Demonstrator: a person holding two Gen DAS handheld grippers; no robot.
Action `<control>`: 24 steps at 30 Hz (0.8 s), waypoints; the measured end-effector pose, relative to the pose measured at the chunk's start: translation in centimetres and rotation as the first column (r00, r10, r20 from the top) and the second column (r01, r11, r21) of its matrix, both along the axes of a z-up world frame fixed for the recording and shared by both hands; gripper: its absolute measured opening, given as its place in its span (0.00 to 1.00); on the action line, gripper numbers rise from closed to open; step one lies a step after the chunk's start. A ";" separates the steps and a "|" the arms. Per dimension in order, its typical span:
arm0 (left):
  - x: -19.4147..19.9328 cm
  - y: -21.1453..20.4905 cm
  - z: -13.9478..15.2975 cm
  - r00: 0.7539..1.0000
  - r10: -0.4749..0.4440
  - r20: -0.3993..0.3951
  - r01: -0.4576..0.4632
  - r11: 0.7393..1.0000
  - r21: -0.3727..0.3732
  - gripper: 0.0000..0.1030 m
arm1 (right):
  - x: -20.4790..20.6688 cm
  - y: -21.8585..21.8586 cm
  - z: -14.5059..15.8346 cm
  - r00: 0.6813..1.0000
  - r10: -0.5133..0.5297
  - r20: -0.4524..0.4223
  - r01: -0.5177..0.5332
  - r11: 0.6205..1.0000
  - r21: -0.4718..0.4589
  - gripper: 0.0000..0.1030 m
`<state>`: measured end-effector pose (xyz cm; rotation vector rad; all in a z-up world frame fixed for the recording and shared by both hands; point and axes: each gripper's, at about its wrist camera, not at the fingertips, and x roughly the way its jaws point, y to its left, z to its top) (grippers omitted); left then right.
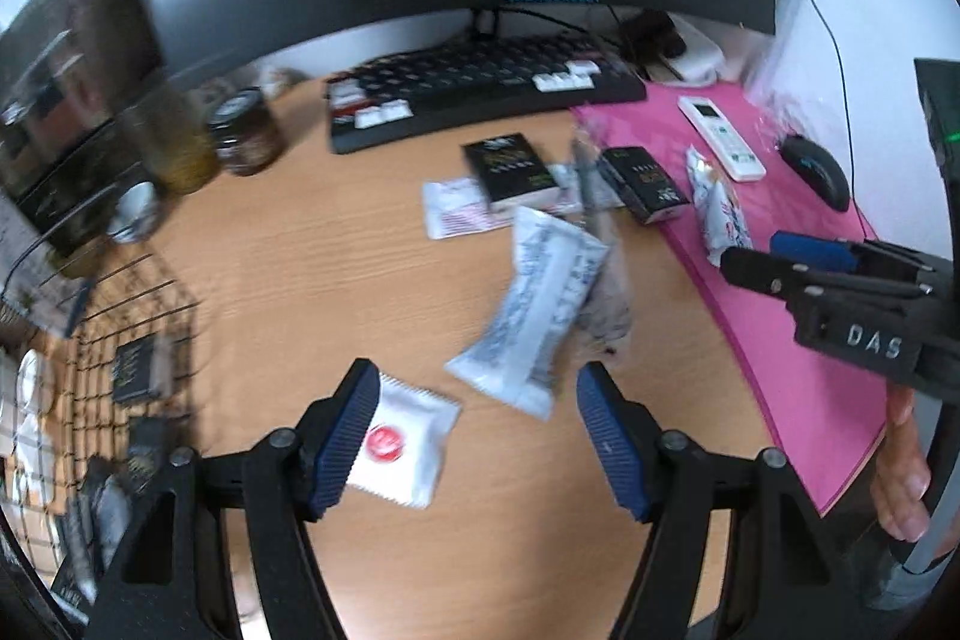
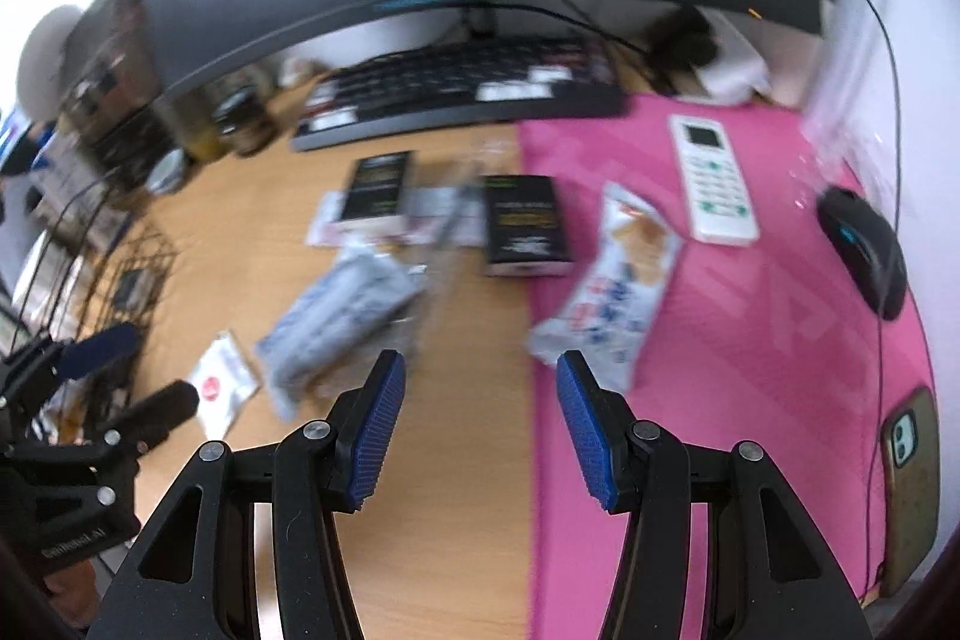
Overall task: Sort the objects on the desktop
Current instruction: 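Move both grippers back over the pile on the desk, then grasp a white snack wrapper with the left gripper while the right grasps the Aji bar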
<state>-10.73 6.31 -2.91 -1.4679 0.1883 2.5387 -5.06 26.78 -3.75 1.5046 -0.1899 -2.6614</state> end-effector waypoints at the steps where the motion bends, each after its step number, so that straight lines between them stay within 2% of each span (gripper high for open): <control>1: -0.3 0.4 -0.3 1.000 -0.006 0.007 0.006 1.000 0.001 0.71 | -0.3 0.6 -0.2 1.000 -0.010 0.006 0.010 1.000 -0.002 0.51; 10: -4.1 3.3 -2.9 0.996 -0.051 0.068 0.051 0.999 -0.005 0.71 | -3.5 3.6 -2.1 0.996 -0.068 0.051 0.068 0.998 -0.010 0.51; 24: -7.3 3.5 -5.5 0.991 -0.050 0.127 0.051 0.999 -0.001 0.71 | -7.2 4.5 -4.8 0.991 -0.080 0.107 0.081 0.997 -0.005 0.51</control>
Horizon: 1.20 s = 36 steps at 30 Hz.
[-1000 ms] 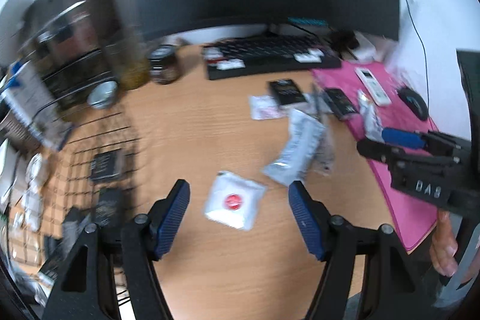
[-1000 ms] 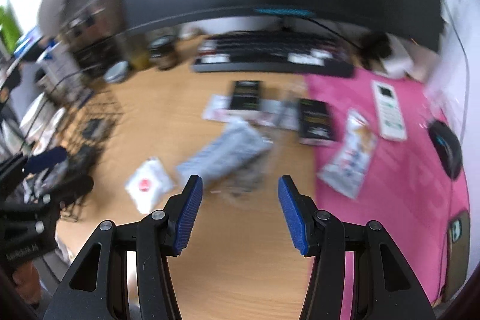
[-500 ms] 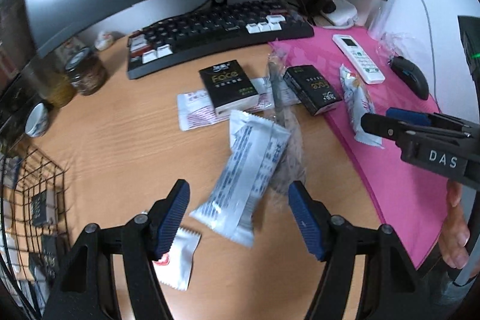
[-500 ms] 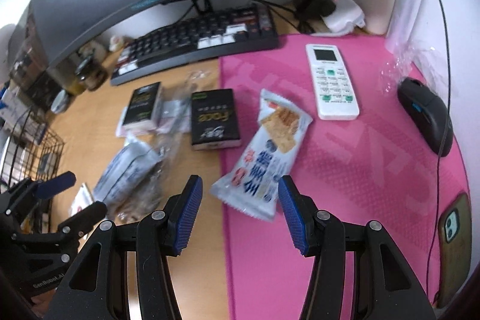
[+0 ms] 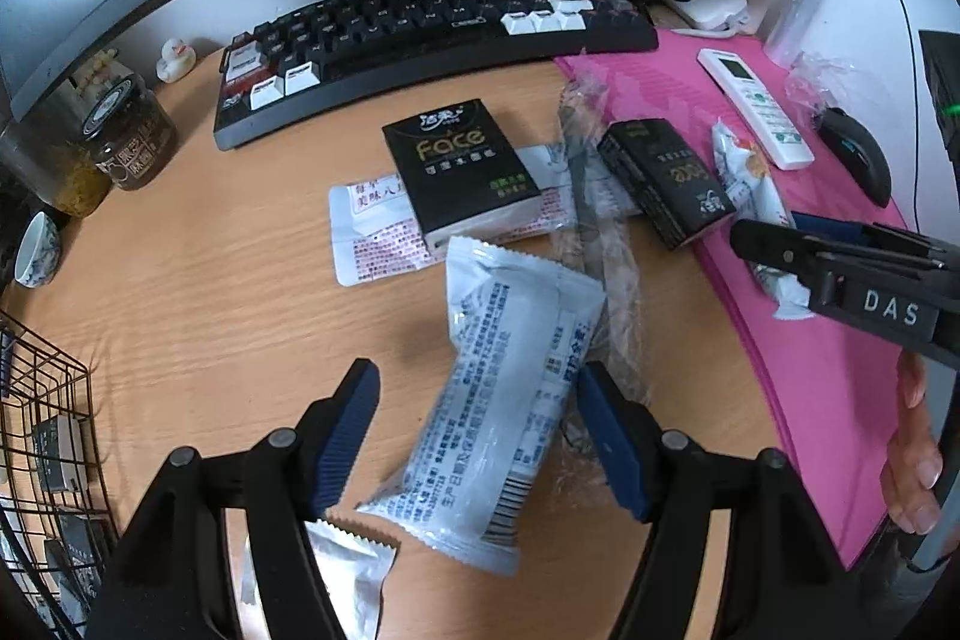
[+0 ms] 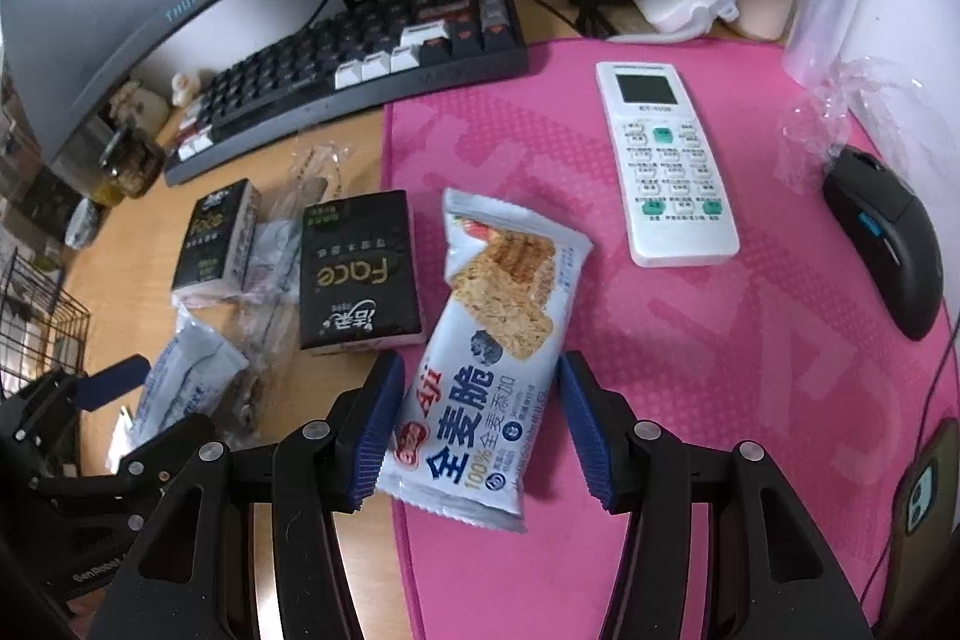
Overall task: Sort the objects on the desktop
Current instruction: 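Grasp a white snack wrapper with the left gripper while the right grasps the Aji bar, then lift both held snack bars off the desk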
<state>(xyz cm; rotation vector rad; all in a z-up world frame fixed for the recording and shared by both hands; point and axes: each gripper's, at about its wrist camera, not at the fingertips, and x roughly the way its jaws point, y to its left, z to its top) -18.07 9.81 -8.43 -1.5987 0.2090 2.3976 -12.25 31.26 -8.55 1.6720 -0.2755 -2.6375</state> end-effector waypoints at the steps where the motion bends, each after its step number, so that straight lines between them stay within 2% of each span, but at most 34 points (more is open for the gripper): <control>1: -0.1 0.0 -0.1 1.000 0.000 0.002 0.000 1.000 0.000 0.71 | -0.1 0.0 0.0 1.000 0.000 -0.005 0.000 1.000 0.006 0.51; 5: -0.2 0.2 -0.4 1.000 0.001 0.002 -0.001 1.000 -0.005 0.71 | -0.1 -0.1 0.0 1.000 0.005 -0.006 -0.005 1.000 0.023 0.51; 7: 0.1 0.2 -0.4 1.000 -0.005 -0.003 0.005 1.000 -0.009 0.68 | 0.1 -0.4 0.0 1.000 0.012 -0.004 -0.012 0.999 0.038 0.47; 9: 0.3 0.2 -0.5 1.000 -0.012 0.009 0.012 1.000 -0.002 0.55 | 0.5 -0.6 0.0 1.000 0.018 -0.003 -0.018 0.998 0.058 0.36; 14: 1.5 -0.1 -0.6 0.999 -0.008 0.032 0.008 1.000 0.001 0.42 | 2.5 -0.9 0.2 0.999 0.033 0.004 -0.033 0.998 0.057 0.35; 26: 6.4 -1.2 -0.4 0.999 -0.007 0.042 0.008 1.000 -0.022 0.42 | 9.0 -2.3 0.5 0.996 0.087 0.018 -0.089 0.991 0.098 0.35; 31: 6.6 -1.3 -0.5 1.000 -0.001 0.031 0.002 0.999 -0.033 0.46 | 9.4 -2.8 0.2 0.996 0.084 0.009 -0.084 0.988 0.128 0.37; 33: 6.2 -1.5 -0.7 0.999 0.005 0.035 -0.004 1.000 -0.031 0.46 | 9.2 -3.0 0.0 0.996 0.087 0.010 -0.088 0.987 0.135 0.42; 36: 5.9 -1.8 -1.1 0.999 0.014 0.037 -0.013 1.000 -0.024 0.48 | 9.0 -3.1 -0.1 0.996 0.090 0.005 -0.090 0.986 0.141 0.44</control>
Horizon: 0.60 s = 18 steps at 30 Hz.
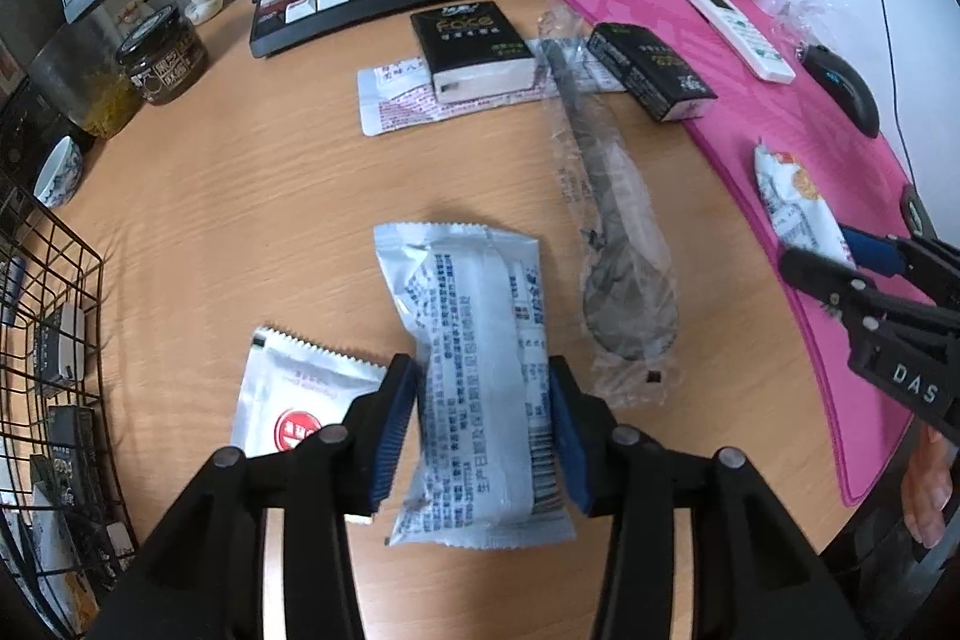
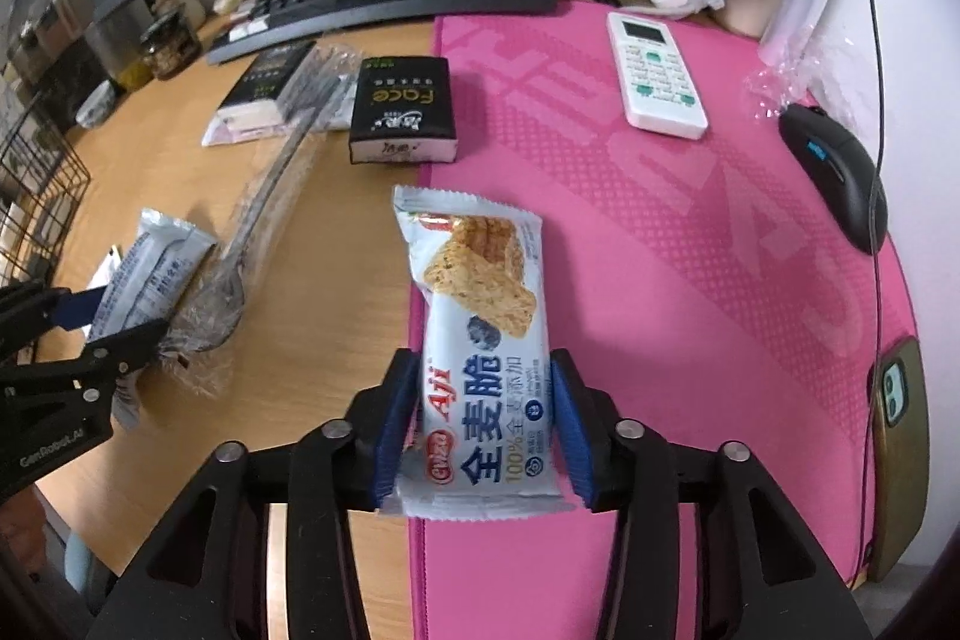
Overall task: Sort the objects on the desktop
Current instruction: 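Lift both held snack bars off the desk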
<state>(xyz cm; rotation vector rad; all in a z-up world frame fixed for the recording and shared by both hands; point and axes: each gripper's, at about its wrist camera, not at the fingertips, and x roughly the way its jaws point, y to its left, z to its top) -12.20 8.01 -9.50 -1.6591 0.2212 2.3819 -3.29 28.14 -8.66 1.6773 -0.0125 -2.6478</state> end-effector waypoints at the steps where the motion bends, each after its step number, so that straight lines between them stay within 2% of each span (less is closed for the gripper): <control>1: -0.1 -0.1 0.0 1.000 0.001 -0.001 -0.001 1.000 0.000 0.48 | -0.1 0.0 0.0 1.000 0.000 0.000 0.000 1.000 0.000 0.44; 4: -0.3 -0.2 0.0 1.000 -0.001 -0.003 0.001 1.000 0.001 0.48 | -0.2 0.1 0.0 1.000 -0.003 -0.001 0.003 1.000 -0.002 0.43; 6: -0.3 -0.3 0.0 1.000 0.004 -0.004 -0.004 1.000 0.004 0.45 | -0.3 0.1 0.0 1.000 -0.005 -0.004 0.005 1.000 0.007 0.36; 14: 0.6 -1.4 1.6 0.999 0.020 -0.034 -0.019 1.000 0.022 0.38 | 0.0 0.1 1.1 1.000 -0.005 -0.021 0.005 1.000 -0.021 0.35; 17: 1.3 -2.3 3.0 0.997 0.035 -0.068 -0.032 0.999 0.035 0.26 | 0.3 -0.9 2.2 0.999 0.017 -0.045 -0.018 0.999 -0.035 0.35; 18: 1.6 -2.7 3.5 0.996 0.042 -0.078 -0.039 0.998 0.041 0.26 | 0.5 -1.3 2.6 0.998 0.028 -0.052 -0.029 0.999 -0.036 0.35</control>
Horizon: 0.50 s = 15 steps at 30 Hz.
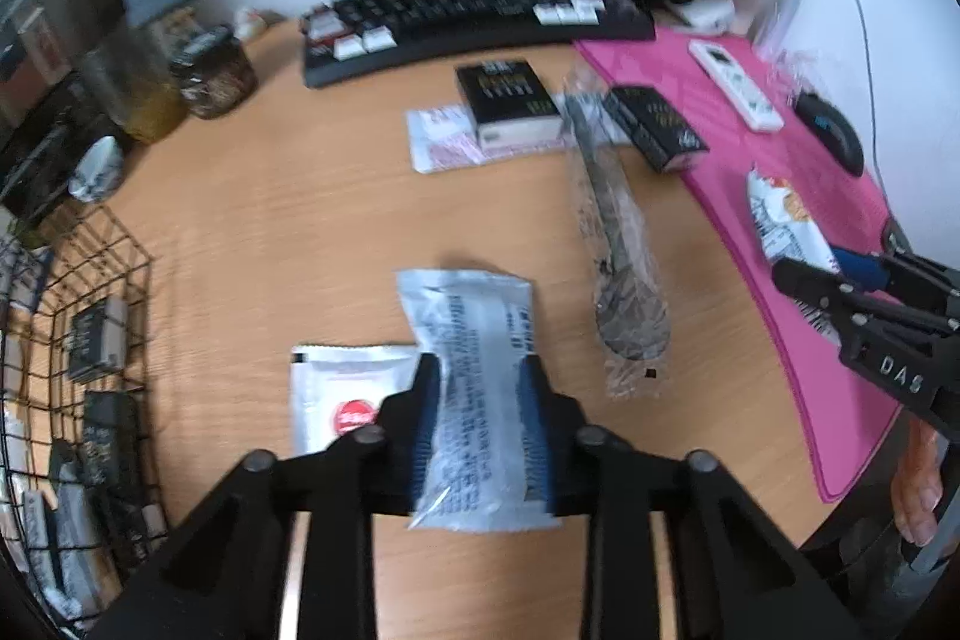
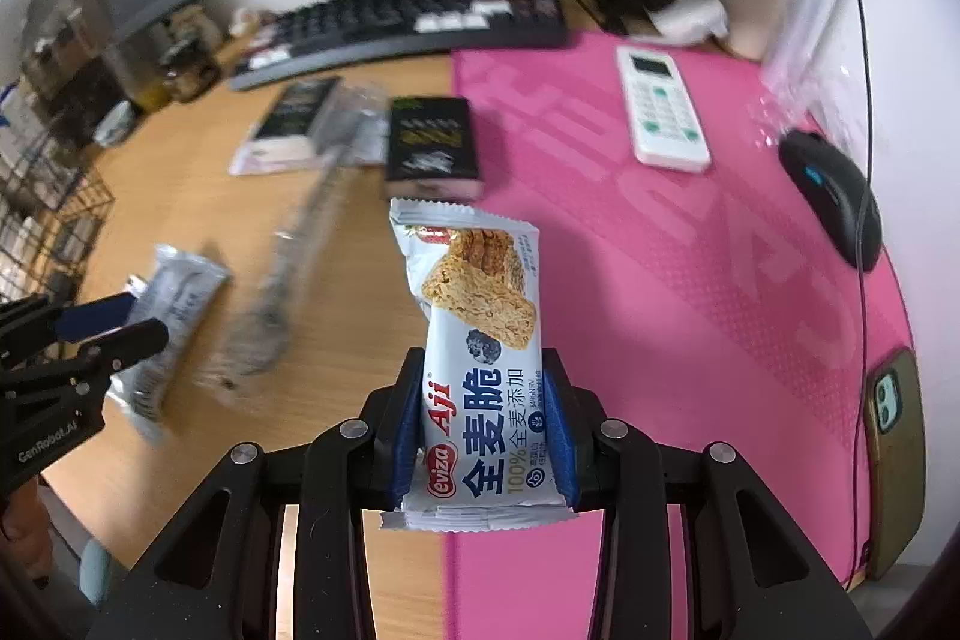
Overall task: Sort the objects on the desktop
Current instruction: 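Lift both held snack bars off the desk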
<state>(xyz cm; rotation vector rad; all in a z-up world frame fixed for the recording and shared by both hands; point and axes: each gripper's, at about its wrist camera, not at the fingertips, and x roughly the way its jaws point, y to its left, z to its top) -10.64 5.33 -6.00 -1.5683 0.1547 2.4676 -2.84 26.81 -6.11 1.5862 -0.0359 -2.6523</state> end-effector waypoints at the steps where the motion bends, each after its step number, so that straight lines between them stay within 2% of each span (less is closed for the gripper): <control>1: 0.2 -0.3 0.3 1.000 0.004 -0.007 -0.004 1.000 0.000 0.25 | 0.1 -0.6 0.3 1.000 0.013 -0.008 -0.013 1.000 0.001 0.35; 4: 0.6 -1.2 0.2 1.000 0.013 -0.007 -0.013 1.000 -0.019 0.25 | 0.3 -2.2 0.9 0.999 0.044 -0.022 -0.044 0.999 -0.001 0.35; 7: 1.0 -1.9 -0.3 0.999 0.033 -0.009 -0.033 0.999 -0.002 0.28 | 0.2 -3.5 1.1 0.997 0.067 -0.023 -0.067 0.998 -0.006 0.35; 8: 1.2 -2.0 -0.3 0.999 0.033 -0.009 -0.033 0.999 0.007 0.33 | 0.1 -3.8 1.1 0.997 0.072 -0.023 -0.072 0.997 -0.006 0.35; 11: 1.5 -2.2 0.0 0.999 0.036 -0.032 -0.036 0.999 0.003 0.59 | 0.0 -4.6 1.0 0.996 0.084 -0.022 -0.084 0.996 -0.005 0.35; 15: 1.4 -2.1 -0.1 0.999 0.033 -0.033 -0.033 0.999 0.003 0.60 | -0.3 -4.7 0.4 0.996 0.090 -0.012 -0.090 0.996 -0.002 0.35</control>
